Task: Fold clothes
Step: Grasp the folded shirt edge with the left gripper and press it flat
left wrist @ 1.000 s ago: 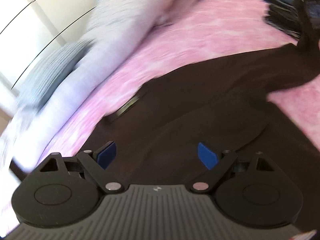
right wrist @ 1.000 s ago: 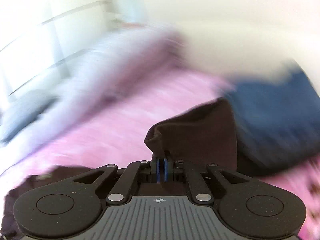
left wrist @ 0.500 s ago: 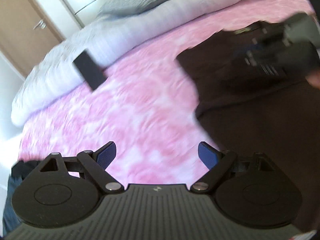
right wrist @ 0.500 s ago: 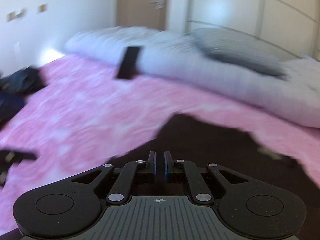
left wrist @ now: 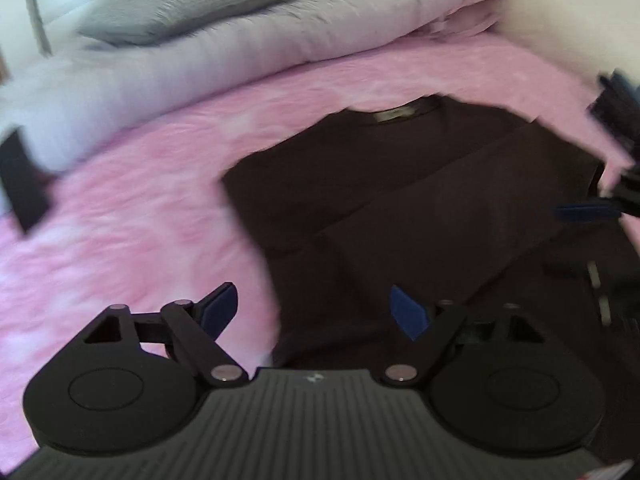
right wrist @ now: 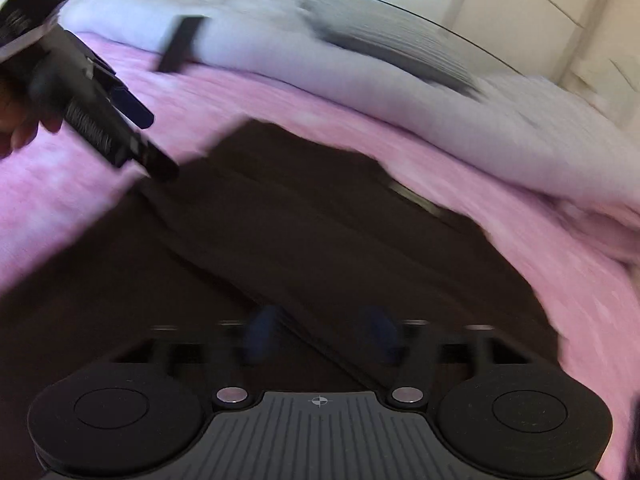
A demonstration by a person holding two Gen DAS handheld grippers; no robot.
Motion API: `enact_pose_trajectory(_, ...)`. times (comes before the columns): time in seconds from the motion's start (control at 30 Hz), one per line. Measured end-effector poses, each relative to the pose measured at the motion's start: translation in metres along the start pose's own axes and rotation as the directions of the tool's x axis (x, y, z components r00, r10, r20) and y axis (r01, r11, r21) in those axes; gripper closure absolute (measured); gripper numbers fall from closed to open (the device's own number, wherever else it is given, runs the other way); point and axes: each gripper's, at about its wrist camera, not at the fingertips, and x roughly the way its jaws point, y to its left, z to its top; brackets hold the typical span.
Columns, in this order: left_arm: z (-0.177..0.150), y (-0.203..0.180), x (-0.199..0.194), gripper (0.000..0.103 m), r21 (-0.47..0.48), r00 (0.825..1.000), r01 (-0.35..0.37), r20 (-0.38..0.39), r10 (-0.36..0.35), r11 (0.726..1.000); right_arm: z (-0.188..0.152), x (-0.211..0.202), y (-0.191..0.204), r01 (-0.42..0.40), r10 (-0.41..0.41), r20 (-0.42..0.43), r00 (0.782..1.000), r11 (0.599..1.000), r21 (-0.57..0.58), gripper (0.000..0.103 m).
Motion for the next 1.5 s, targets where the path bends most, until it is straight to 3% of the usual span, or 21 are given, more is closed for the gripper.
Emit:
enact_pose_trajectory(0.03, 0.006, 0.002, 0.011, 0.028, -0.034, 0.999, 0.038, -0.017, -0.039, 0.999, -0.008, -0.002, -0.011, 0.017, -0.017, -0.021, 1.0, 1.0, 0.021, 0.042)
enact_pose_trajectory(0.07, 0.01, 0.002, 0.021, 0.043, -0.063, 0.997, 0.063, -0.039, -0.066, 0.996, -0.016, -0.005, -0.022, 0.035, -0.033, -0.042, 0.999, 0.998, 0.043, 0.042)
enact_pose_trajectory(0.1, 0.013, 0.001, 0.031, 0.051, -0.089, 0.994, 0.088, -0.064, -0.093, 0.992, -0.023, -0.008, -0.033, 0.05, -0.046, -0.059, 0.997, 0.996, 0.068, 0.042)
enact_pose_trajectory(0.27, 0.009, -0.001, 0.062, 0.054, -0.204, 0.975, 0.111, -0.169, -0.146, 0.973, -0.048, -0.02, -0.088, 0.126, -0.104, -0.119, 0.987, 0.973, 0.195, 0.042)
enact_pose_trajectory(0.37, 0.005, -0.006, 0.065, 0.054, -0.249, 0.979, 0.095, -0.154, -0.136, 0.964, -0.055, -0.017, -0.116, 0.194, -0.166, -0.135, 0.977, 0.953, 0.232, 0.042)
enact_pose_trajectory(0.4, 0.005, -0.007, 0.065, 0.065, -0.254, 0.981, 0.085, -0.148, -0.126, 0.963, -0.056, -0.015, -0.125, 0.216, -0.186, -0.14, 0.973, 0.946, 0.242, 0.042)
enact_pose_trajectory(0.47, 0.01, -0.01, 0.063, 0.1, -0.243, 0.986, 0.064, -0.132, -0.098, 0.968, -0.058, -0.005, -0.135, 0.249, -0.219, -0.15, 0.964, 0.941, 0.23, 0.042)
enact_pose_trajectory(0.6, 0.025, -0.012, 0.035, 0.1, -0.23, 0.997, 0.074, -0.003, -0.076, 0.97, -0.063, 0.019, -0.148, 0.271, -0.244, -0.16, 0.957, 0.946, 0.179, 0.042)
enact_pose_trajectory(0.73, 0.036, 0.0, 0.008, 0.1, -0.249, 0.995, 0.078, 0.085, -0.058, 0.965, -0.067, 0.043, -0.158, 0.296, -0.276, -0.151, 0.949, 0.946, 0.132, 0.042)
enact_pose_trajectory(0.8, 0.036, 0.008, -0.002, 0.1, -0.248, 0.994, 0.039, 0.107, -0.013, 0.968, -0.07, 0.047, -0.17, 0.408, -0.388, -0.158, 0.908, 0.904, 0.129, 0.042)
enact_pose_trajectory(0.83, 0.032, 0.014, -0.002, 0.1, -0.255, 0.996, 0.02, 0.091, 0.004, 0.967, -0.072, 0.047, -0.178, 0.463, -0.438, -0.174, 0.882, 0.875, 0.141, 0.042)
enact_pose_trajectory(0.87, 0.027, 0.019, 0.002, 0.1, -0.266, 0.998, 0.004, 0.061, 0.012, 0.964, -0.078, 0.048, -0.185, 0.461, -0.428, -0.204, 0.88, 0.874, 0.156, 0.042)
enact_pose_trajectory(0.93, 0.018, 0.027, 0.011, 0.1, -0.279, 1.0, -0.019, 0.0, 0.019, 0.96, -0.085, 0.052, -0.184, 0.424, -0.394, -0.209, 0.895, 0.897, 0.125, 0.042)
enact_pose_trajectory(1.07, 0.012, 0.018, 0.03, 0.1, -0.245, 0.995, -0.014, -0.095, -0.01, 0.969, -0.086, 0.052, -0.184, 0.41, -0.394, -0.18, 0.901, 0.91, 0.063, 0.042)
enact_pose_trajectory(1.17, 0.006, 0.015, 0.029, 0.099, -0.223, 0.994, -0.019, -0.108, -0.005, 0.975, -0.082, 0.051, -0.185, 0.417, -0.407, -0.144, 0.902, 0.907, 0.053, 0.042)
enact_pose_trajectory(1.27, 0.008, 0.015, 0.044, 0.091, -0.22, 0.99, -0.052, -0.137, 0.022, 0.974, -0.088, 0.059, -0.19, 0.393, -0.375, -0.191, 0.907, 0.917, 0.067, 0.042)
enact_pose_trajectory(1.4, 0.006, 0.009, 0.029, 0.088, -0.155, 0.986, -0.093, -0.148, 0.07, 0.984, -0.087, 0.035, -0.176, 0.376, -0.355, -0.206, 0.912, 0.924, 0.072, 0.041)
enact_pose_trajectory(1.5, 0.006, 0.003, 0.012, 0.087, -0.103, 0.981, -0.137, -0.154, 0.12, 0.985, -0.085, 0.012, -0.17, 0.325, -0.288, -0.245, 0.926, 0.937, 0.126, 0.041)
